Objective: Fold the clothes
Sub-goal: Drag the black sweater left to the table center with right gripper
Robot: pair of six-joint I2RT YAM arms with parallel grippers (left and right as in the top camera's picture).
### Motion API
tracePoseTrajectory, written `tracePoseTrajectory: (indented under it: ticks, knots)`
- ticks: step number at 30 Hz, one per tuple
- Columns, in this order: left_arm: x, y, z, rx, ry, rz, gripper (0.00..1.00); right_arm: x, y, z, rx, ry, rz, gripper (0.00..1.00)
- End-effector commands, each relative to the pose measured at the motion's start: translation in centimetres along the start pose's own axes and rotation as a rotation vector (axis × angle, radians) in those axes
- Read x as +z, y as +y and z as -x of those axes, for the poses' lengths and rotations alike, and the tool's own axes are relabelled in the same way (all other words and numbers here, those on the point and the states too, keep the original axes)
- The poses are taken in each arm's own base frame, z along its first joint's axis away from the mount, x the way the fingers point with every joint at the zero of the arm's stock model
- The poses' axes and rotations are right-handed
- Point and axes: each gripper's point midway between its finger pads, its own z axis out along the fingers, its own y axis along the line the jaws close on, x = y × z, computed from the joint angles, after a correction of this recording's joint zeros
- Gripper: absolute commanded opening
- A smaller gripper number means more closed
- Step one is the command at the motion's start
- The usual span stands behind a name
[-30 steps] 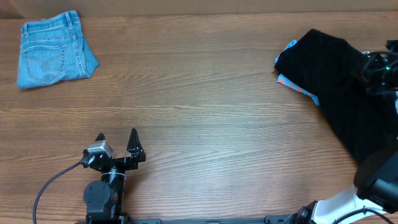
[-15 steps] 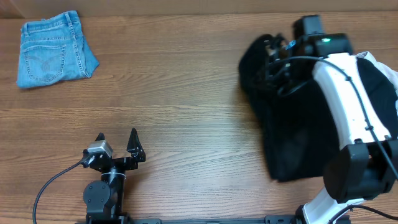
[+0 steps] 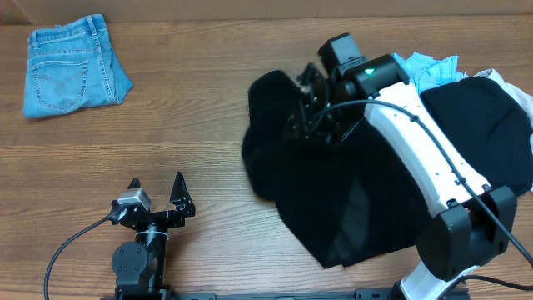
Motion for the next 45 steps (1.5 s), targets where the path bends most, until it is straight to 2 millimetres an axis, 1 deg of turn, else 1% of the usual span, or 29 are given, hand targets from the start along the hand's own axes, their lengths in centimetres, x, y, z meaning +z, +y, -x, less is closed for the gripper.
tracePoseTrajectory:
  ticks: [1,2,4,5,6,9,10,13,15,20,23,24,26,27,30,31,33,36,38,39,40,43,45]
  knots:
    - [0.0,0.1,0.0,-0.005,-0.006,0.005,1.0,-4.8,-3.1,3.3,0.087,-0.16,-0.033,0.58]
    - [0.0,0.1,0.0,-0.005,-0.006,0.005,1.0,-5.7,-4.0,3.9,0.109,-0.186,-0.036,0.63]
    - [0.0,0.1,0.0,-0.005,-0.006,0.005,1.0,-7.3,-6.4,4.9,0.163,-0.237,-0.045,0.76]
    - [0.0,0.0,0.0,-0.005,-0.005,0.004,1.0,-8.1,-7.6,5.2,0.191,-0.258,-0.05,0.89]
    - [0.0,0.1,0.0,-0.005,-0.006,0.005,1.0,-9.0,-9.1,5.5,0.226,-0.279,-0.056,1.0]
    - [0.0,0.0,0.0,-0.005,-0.005,0.004,1.0,-10.7,-12.2,5.1,0.315,-0.299,-0.072,1.0]
    - [0.0,0.0,0.0,-0.005,-0.005,0.004,1.0,-11.4,-13.6,4.9,0.354,-0.308,-0.078,1.0]
    - [0.0,0.1,0.0,-0.005,-0.006,0.005,1.0,-12.7,-15.9,4.2,0.425,-0.32,-0.09,1.0]
    - [0.0,0.1,0.0,-0.005,-0.006,0.005,1.0,-13.2,-16.9,3.6,0.465,-0.317,-0.094,1.0]
    - [0.0,0.0,0.0,-0.005,-0.005,0.004,1.0,-13.7,-18.1,2.4,0.612,-0.301,-0.1,1.0]
    - [0.0,0.1,0.0,-0.005,-0.006,0.005,1.0,-13.9,-18.4,1.6,0.714,-0.29,-0.095,1.0]
    - [0.0,0.1,0.0,-0.005,-0.006,0.005,1.0,-14.1,-18.4,1.0,0.748,-0.284,-0.113,1.0]
    - [0.0,0.1,0.0,-0.005,-0.006,0.005,1.0,-15.3,-18.7,-1.4,0.841,-0.281,-0.215,1.0]
    - [0.0,0.0,0.0,-0.006,-0.005,0.001,1.0,-15.8,-18.4,-2.1,0.857,-0.283,-0.23,1.0]
    - [0.0,-0.2,-0.1,-0.01,0.0,-0.01,1.0,-17.6,-16.3,-4.2,0.838,-0.324,-0.228,1.0]
    - [0.0,-0.3,-0.1,-0.009,0.001,-0.014,1.0,-18.4,-15.3,-5.2,0.834,-0.348,-0.224,1.0]
    - [0.0,-0.7,-0.2,-0.016,0.008,-0.04,1.0,-19.3,-13.9,-6.9,0.819,-0.38,-0.219,1.0]
    - [-0.1,-1.5,-0.3,-0.1,0.021,-0.085,1.0,-19.6,-12.2,-9.9,0.805,-0.395,-0.213,1.0]
    - [-0.1,-1.6,-0.4,-0.175,0.028,-0.091,1.0,-18.8,-11.3,-11.5,0.793,-0.387,-0.185,1.0]
    - [-0.1,-1.6,-0.4,-0.201,0.029,-0.091,1.0,-18.0,-10.7,-12.2,0.781,-0.379,-0.153,1.0]
    - [-0.1,-1.7,-0.4,-0.217,0.031,-0.094,1.0,-16.9,-10.3,-12.7,0.764,-0.371,-0.114,1.0]
    - [-0.2,-2.3,-0.1,-0.24,0.027,-0.129,1.0,-13.7,-10.7,-13.2,0.741,-0.354,-0.053,1.0]
    - [-0.2,-2.5,-0.1,-0.276,0.031,-0.14,1.0,-10.4,-11.7,-13.4,0.745,-0.321,-0.004,1.0]
